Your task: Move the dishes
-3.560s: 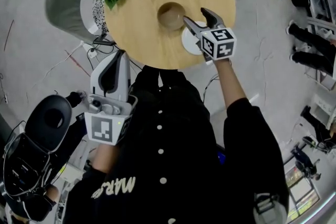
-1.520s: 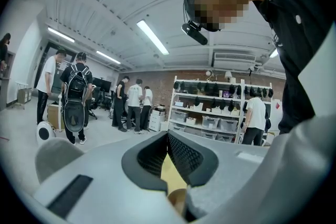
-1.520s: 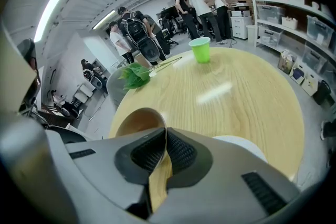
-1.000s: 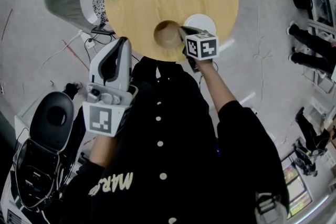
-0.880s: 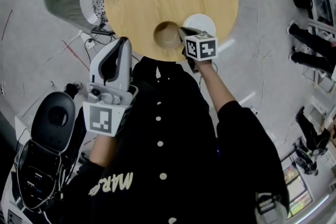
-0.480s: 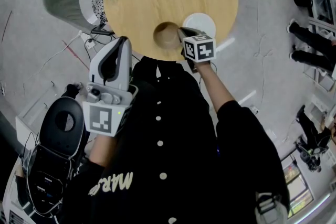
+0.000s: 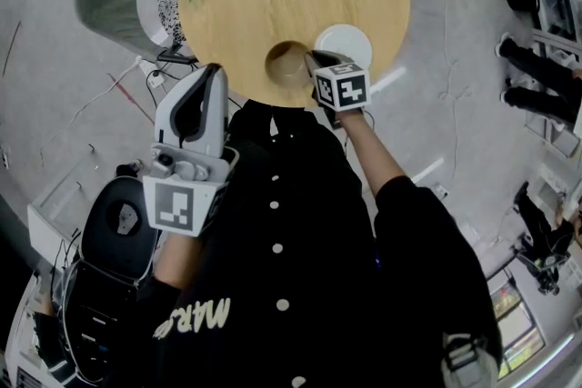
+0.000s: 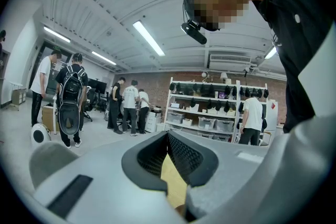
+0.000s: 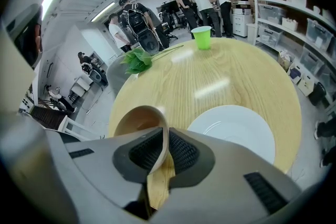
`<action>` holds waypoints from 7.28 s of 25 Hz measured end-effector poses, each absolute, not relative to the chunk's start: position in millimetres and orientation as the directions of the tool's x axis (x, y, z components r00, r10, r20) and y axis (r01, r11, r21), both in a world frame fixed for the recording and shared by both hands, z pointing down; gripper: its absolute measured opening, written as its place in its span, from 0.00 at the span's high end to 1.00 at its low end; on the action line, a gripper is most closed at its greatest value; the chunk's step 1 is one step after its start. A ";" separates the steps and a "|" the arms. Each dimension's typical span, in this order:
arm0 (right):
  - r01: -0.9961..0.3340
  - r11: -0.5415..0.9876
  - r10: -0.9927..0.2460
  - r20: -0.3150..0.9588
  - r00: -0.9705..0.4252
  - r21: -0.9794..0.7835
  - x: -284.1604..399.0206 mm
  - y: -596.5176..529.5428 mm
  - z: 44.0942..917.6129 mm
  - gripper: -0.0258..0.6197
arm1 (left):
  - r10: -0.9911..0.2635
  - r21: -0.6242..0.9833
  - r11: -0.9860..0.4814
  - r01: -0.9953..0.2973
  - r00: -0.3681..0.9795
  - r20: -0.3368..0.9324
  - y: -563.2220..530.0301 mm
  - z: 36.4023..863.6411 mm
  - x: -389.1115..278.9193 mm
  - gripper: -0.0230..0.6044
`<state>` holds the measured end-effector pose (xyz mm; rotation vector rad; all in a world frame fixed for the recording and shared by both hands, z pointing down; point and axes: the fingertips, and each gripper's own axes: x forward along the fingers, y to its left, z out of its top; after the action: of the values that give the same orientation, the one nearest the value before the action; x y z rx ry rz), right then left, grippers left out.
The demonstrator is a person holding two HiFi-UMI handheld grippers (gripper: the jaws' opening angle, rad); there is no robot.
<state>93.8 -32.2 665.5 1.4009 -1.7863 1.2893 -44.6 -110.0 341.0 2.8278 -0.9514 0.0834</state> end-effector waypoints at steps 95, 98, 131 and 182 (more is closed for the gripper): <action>-0.979 0.203 -0.666 0.732 -0.144 -0.008 222.1 -363.7 646.9 0.38 | -0.705 0.156 -0.655 -0.740 0.672 0.227 -173.2 376.7 -57.1 0.96; -0.979 0.206 -0.671 0.726 -0.147 -0.007 219.9 -363.8 640.9 0.38 | -0.705 0.155 -0.656 -0.739 0.673 0.223 -172.6 375.6 -58.5 0.96; -0.939 0.340 -0.664 0.691 -0.284 -0.059 78.2 -194.7 576.3 0.38 | -0.647 0.125 -0.747 -0.652 0.758 0.088 -122.1 330.0 -78.9 0.96; -0.818 0.574 -0.487 0.784 -0.386 -0.046 -39.9 -133.3 641.8 0.38 | -0.696 0.152 -0.689 -0.709 0.705 0.134 -104.8 347.9 -113.2 0.96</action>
<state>-39.9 -133.3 641.8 1.0387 -2.0531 0.5615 -113.2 -104.8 347.9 2.7202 -1.1327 0.0975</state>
